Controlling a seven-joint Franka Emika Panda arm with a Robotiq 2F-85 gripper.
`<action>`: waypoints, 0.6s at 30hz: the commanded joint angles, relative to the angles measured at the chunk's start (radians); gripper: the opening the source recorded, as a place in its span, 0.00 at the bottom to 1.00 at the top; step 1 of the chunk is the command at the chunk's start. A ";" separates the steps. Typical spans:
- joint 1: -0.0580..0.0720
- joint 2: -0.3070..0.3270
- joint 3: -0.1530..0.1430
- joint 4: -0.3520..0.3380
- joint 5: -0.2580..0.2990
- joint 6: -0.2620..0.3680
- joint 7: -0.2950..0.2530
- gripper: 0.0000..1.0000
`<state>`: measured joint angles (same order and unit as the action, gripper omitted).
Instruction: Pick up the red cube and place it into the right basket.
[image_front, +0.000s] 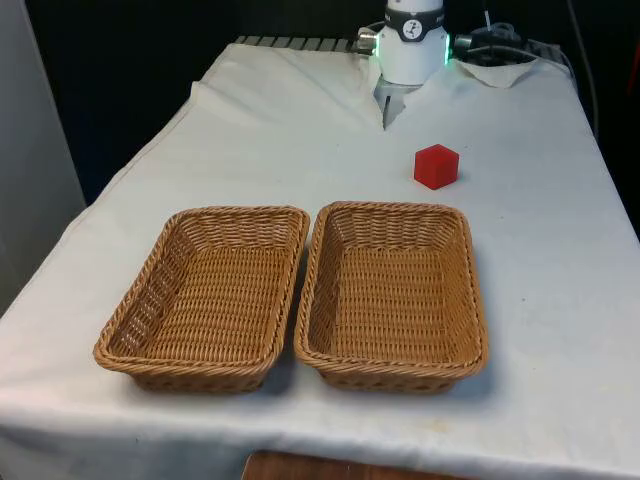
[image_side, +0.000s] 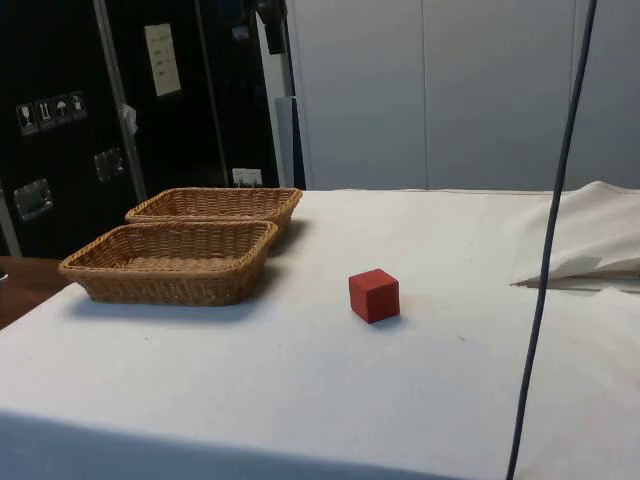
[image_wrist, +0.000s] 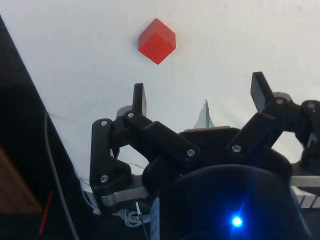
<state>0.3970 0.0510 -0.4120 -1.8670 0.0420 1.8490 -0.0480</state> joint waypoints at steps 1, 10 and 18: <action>0.002 -0.017 0.001 -0.017 -0.012 0.011 0.008 1.00; 0.002 -0.067 0.008 -0.072 -0.033 0.041 0.017 1.00; 0.000 -0.133 0.019 -0.159 -0.056 0.110 0.027 1.00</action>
<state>0.3970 -0.0750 -0.3940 -2.0200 -0.0020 1.9430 -0.0320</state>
